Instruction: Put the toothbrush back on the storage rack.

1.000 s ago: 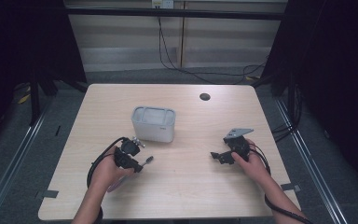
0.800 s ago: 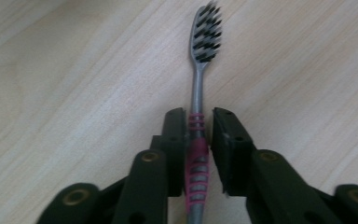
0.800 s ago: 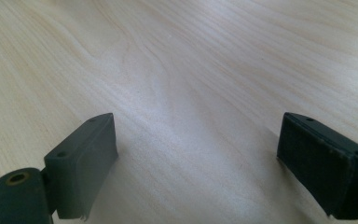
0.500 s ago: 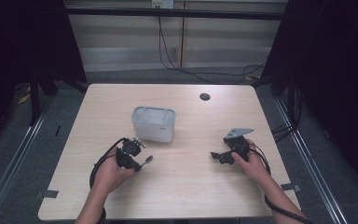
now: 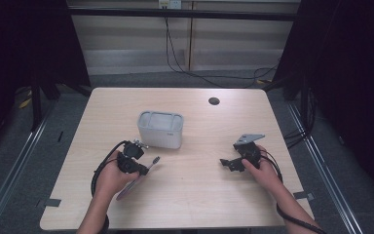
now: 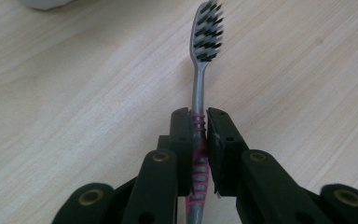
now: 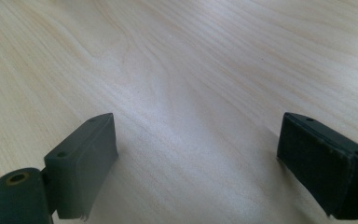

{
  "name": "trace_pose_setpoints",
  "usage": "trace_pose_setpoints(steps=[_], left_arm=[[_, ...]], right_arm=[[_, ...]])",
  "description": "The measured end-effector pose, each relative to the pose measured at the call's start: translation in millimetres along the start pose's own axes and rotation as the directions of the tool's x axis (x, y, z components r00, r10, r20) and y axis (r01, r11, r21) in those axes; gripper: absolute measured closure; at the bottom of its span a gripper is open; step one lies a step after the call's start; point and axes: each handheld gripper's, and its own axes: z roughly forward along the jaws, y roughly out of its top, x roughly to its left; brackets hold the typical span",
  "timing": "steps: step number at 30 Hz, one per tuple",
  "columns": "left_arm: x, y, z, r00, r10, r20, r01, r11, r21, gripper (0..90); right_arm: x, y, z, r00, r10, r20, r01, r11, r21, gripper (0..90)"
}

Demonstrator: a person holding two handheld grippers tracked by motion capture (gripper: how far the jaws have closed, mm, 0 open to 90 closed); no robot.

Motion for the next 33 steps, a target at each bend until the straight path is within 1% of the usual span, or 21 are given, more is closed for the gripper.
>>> trace_pose_setpoints(steps=[1,2,3,5,7,8,10,11,12,15,17,19,23,25,26,27,28,30,31,32,33], left_arm=[[0.1,0.3,-3.4,1.0000,-0.003,-0.003,0.003,0.9998,-0.021,81.1],[0.1,0.3,-3.4,1.0000,-0.003,-0.003,0.003,0.9998,-0.021,81.2],[0.3,0.7,-5.6,1.0000,0.000,-0.001,0.000,0.9995,-0.033,81.2],[1.5,1.4,-10.2,0.9999,-0.007,0.015,0.008,0.9979,-0.065,81.2],[2.0,1.7,-12.1,0.9998,-0.008,0.017,0.009,0.9974,-0.072,81.2],[1.8,1.7,-13.5,0.9995,-0.020,0.023,0.022,0.9961,-0.086,81.2],[3.0,2.2,-17.5,0.9996,-0.016,0.024,0.018,0.9948,-0.101,81.2],[3.5,2.2,-21.1,0.9994,-0.022,0.028,0.025,0.9918,-0.125,81.2],[3.5,2.2,-21.1,0.9994,-0.022,0.028,0.025,0.9918,-0.125,81.2],[5.0,2.2,-26.9,0.9989,-0.018,0.043,0.024,0.9879,-0.154,81.2],[5.8,1.7,-29.9,0.9983,-0.027,0.053,0.036,0.9828,-0.181,81.3],[7.4,0.8,-32.3,0.9976,-0.029,0.063,0.041,0.9796,-0.197,81.2],[9.4,-1.4,-37.4,0.9967,-0.036,0.072,0.052,0.9696,-0.239,81.3],[9.9,-2.2,-40.1,0.9959,-0.041,0.081,0.061,0.9631,-0.262,81.3],[10.0,-2.5,-41.4,0.9960,-0.042,0.079,0.062,0.9611,-0.269,81.3],[10.2,-2.8,-43.2,0.9955,-0.048,0.082,0.070,0.9544,-0.290,81.3],[10.4,-2.9,-44.3,0.9957,-0.050,0.078,0.071,0.9537,-0.292,81.3],[11.0,-3.0,-47.0,0.9950,-0.057,0.082,0.080,0.9451,-0.317,81.3],[11.7,-3.0,-48.5,0.9952,-0.054,0.082,0.078,0.9436,-0.322,81.3],[11.8,-2.9,-49.1,0.9953,-0.057,0.079,0.080,0.9395,-0.333,81.3],[12.0,-2.7,-50.4,0.9949,-0.056,0.083,0.081,0.9378,-0.337,81.3]], right_arm=[[0.0,0.0,0.0,1.0000,0.000,0.000,0.000,1.000,0.000,11.2],[0.0,0.0,0.0,1.0000,0.000,0.000,0.000,1.000,0.000,11.2],[0.0,0.0,0.0,1.0000,0.000,0.000,0.000,1.000,0.000,11.2],[0.0,0.0,0.1,1.0000,0.000,-0.002,0.000,1.000,-0.001,11.2],[0.0,0.0,0.1,1.0000,0.000,-0.002,0.000,1.000,-0.002,11.2],[0.0,0.0,0.0,1.0000,0.000,0.000,0.000,1.000,0.000,11.2],[0.0,0.0,0.1,1.0000,0.000,-0.001,0.000,1.000,-0.001,11.2],[0.0,0.0,0.1,1.0000,0.000,0.000,0.000,1.000,-0.001,11.2],[0.0,0.0,0.1,1.0000,0.000,0.000,0.000,1.000,-0.001,11.2],[0.0,0.0,0.1,1.0000,0.000,0.000,0.000,1.000,-0.001,11.2],[0.0,0.0,0.1,1.0000,0.001,-0.002,-0.001,1.000,-0.001,11.2],[0.0,0.0,0.0,1.0000,0.000,0.000,0.000,1.000,0.000,11.2],[0.0,0.0,0.0,1.0000,0.000,0.000,0.000,1.000,0.000,11.2],[0.0,0.0,0.1,1.0000,0.000,0.000,0.000,1.000,-0.001,11.2],[0.0,0.0,0.1,1.0000,0.000,0.000,0.000,1.000,-0.001,11.2],[0.0,0.0,0.1,1.0000,0.001,0.000,-0.001,1.000,-0.001,11.2],[-0.1,0.0,0.1,1.0000,0.000,-0.002,0.000,1.000,-0.002,11.2],[0.0,0.0,0.1,1.0000,0.000,0.000,0.000,1.000,-0.001,11.2],[-0.1,0.0,0.1,1.0000,0.000,-0.001,0.000,1.000,-0.002,11.2],[0.0,0.0,0.1,1.0000,-0.001,0.000,0.001,1.000,-0.002,11.2],[0.0,0.0,0.1,1.0000,0.000,0.000,0.000,1.000,-0.001,11.2]])
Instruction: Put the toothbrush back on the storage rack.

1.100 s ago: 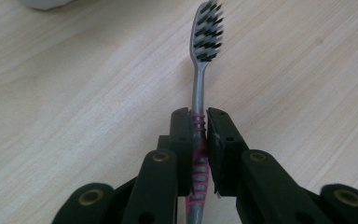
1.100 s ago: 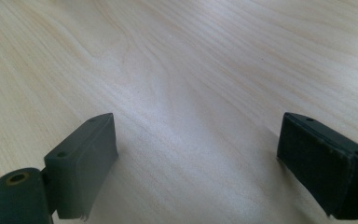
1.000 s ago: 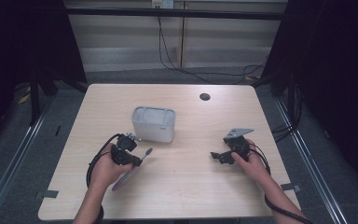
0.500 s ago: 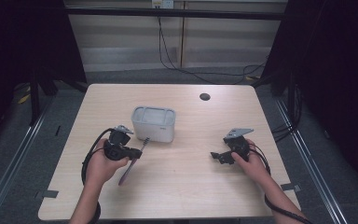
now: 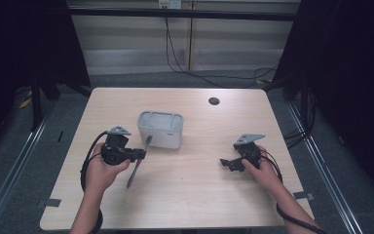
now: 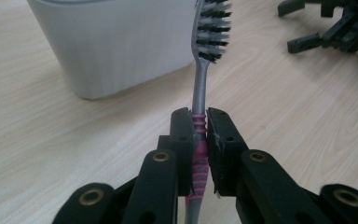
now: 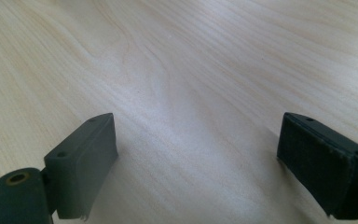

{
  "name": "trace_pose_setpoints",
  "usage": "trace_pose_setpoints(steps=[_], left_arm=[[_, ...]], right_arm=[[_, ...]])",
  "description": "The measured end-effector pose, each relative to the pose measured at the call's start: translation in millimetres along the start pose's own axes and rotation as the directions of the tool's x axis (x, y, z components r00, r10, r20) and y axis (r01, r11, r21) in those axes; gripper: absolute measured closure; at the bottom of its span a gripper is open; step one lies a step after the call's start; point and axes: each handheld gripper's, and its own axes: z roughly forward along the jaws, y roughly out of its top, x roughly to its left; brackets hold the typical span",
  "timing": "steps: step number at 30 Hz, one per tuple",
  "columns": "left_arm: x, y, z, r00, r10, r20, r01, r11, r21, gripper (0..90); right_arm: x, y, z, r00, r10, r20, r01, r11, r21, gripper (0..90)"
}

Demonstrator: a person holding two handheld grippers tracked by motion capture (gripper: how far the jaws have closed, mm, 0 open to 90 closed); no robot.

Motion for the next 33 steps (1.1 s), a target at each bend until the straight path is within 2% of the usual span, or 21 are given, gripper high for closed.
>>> trace_pose_setpoints(steps=[8,14,16,17,18,19,24,30,33], left_arm=[[1.5,4.1,-8.3,0.9999,-0.012,0.006,0.013,0.9961,-0.088,81.3],[2.6,7.1,-15.5,0.9996,-0.030,0.002,0.030,0.9862,-0.163,81.3],[2.7,8.4,-17.8,0.9992,-0.039,-0.005,0.038,0.9804,-0.194,81.2],[2.7,8.4,-17.8,0.9992,-0.039,-0.005,0.038,0.9804,-0.194,81.3],[3.1,9.0,-19.6,0.9987,-0.049,-0.011,0.045,0.9753,-0.216,81.2],[3.1,9.0,-19.6,0.9987,-0.049,-0.011,0.045,0.9753,-0.216,81.2],[3.1,11.1,-23.8,0.9969,-0.070,-0.037,0.057,0.9602,-0.273,81.2],[1.9,16.4,-26.8,0.9956,-0.076,-0.055,0.055,0.9488,-0.311,81.2],[1.6,18.9,-28.0,0.9949,-0.082,-0.059,0.058,0.9407,-0.334,81.2]], right_arm=[[0.0,0.0,-0.1,1.0000,0.000,0.000,0.000,1.000,0.001,11.2],[0.0,0.0,0.1,1.0000,0.000,-0.002,0.000,1.000,-0.001,11.2],[-0.1,0.0,0.0,1.0000,-0.001,0.000,0.001,1.000,-0.001,11.2],[-0.1,0.0,0.0,1.0000,-0.001,0.000,0.001,1.000,-0.001,11.2],[0.0,0.0,0.1,1.0000,0.000,-0.002,0.000,1.000,-0.001,11.2],[0.0,0.0,0.1,1.0000,0.000,-0.002,0.000,1.000,-0.001,11.2],[0.0,0.0,-0.1,1.0000,0.000,0.001,0.000,1.000,0.001,11.2],[0.0,0.0,0.0,1.0000,0.000,0.000,0.000,1.000,0.000,11.2],[0.0,0.0,-0.1,1.0000,0.000,0.000,0.000,1.000,0.001,11.2]])
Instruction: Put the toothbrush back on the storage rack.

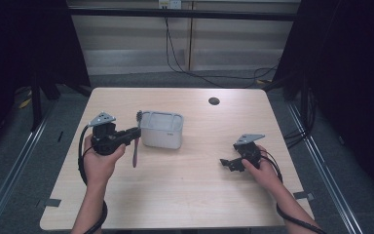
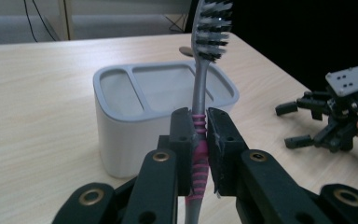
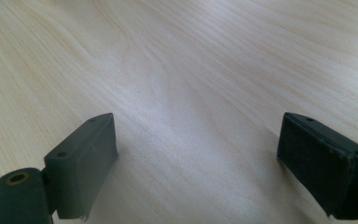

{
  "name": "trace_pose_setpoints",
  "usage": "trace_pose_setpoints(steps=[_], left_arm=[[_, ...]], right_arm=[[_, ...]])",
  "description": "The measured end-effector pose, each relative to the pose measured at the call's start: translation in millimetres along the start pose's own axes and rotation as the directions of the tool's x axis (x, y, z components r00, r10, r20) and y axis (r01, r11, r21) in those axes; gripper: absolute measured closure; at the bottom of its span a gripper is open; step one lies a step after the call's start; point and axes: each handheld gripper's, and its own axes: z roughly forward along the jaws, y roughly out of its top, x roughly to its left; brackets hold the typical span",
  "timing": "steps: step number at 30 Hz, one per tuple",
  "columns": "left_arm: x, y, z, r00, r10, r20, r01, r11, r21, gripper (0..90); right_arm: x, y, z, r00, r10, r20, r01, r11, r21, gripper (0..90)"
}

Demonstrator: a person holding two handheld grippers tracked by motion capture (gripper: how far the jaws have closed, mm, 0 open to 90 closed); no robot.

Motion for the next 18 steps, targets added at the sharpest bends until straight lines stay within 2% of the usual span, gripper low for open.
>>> trace_pose_setpoints(steps=[16,18], left_arm=[[0.7,12.8,-3.2,0.9989,-0.031,-0.036,0.028,0.9956,-0.090,81.2],[0.4,14.9,-3.5,0.9989,-0.026,-0.039,0.022,0.9950,-0.097,81.2]], right_arm=[[0.0,-0.1,0.2,1.0000,0.000,-0.002,0.000,1.000,-0.002,11.2],[-0.1,0.0,0.1,1.0000,-0.001,0.000,0.001,1.000,-0.001,11.2]])
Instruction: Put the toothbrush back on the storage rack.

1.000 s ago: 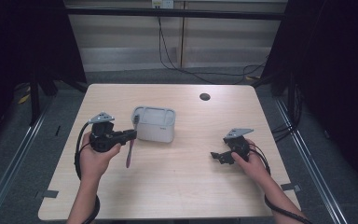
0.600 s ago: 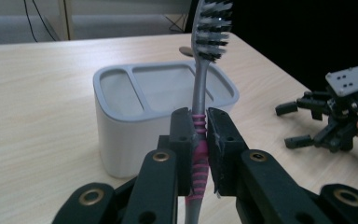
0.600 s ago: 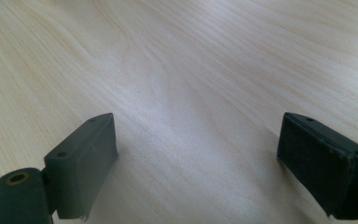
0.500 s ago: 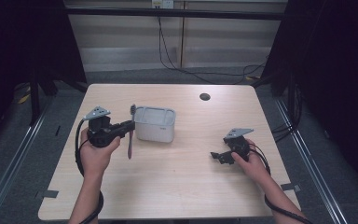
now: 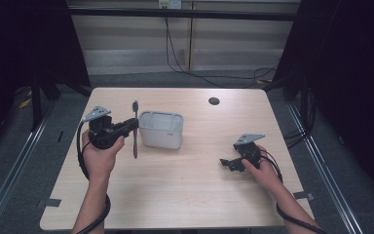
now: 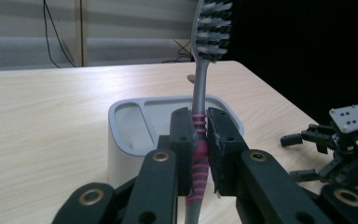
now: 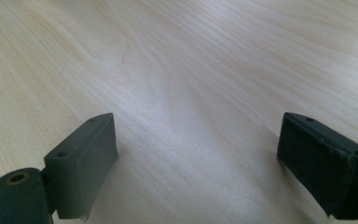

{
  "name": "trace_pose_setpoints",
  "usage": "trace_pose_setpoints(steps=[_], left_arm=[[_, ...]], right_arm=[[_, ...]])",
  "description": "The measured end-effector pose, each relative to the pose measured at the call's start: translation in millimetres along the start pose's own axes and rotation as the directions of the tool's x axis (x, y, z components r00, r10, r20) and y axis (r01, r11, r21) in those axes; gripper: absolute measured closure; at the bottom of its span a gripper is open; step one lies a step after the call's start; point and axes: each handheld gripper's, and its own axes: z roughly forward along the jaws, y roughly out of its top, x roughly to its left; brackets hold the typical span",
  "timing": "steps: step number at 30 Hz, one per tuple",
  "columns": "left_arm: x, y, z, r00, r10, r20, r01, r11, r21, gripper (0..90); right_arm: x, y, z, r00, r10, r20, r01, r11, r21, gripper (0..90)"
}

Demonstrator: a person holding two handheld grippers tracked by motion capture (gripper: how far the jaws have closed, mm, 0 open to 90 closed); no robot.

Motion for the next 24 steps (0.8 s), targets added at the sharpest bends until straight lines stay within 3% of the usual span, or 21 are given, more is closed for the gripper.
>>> trace_pose_setpoints(steps=[9,24], left_arm=[[-2.9,8.4,2.4,0.9998,-0.002,-0.019,0.001,0.9985,-0.055,81.2],[-6.2,26.2,7.0,0.9999,-0.009,-0.008,0.008,0.9948,-0.102,81.2]], right_arm=[[0.0,0.0,0.1,1.0000,0.000,-0.001,0.000,1.000,-0.001,11.2],[0.0,0.0,0.0,1.0000,0.000,0.000,0.000,1.000,0.000,11.2]])
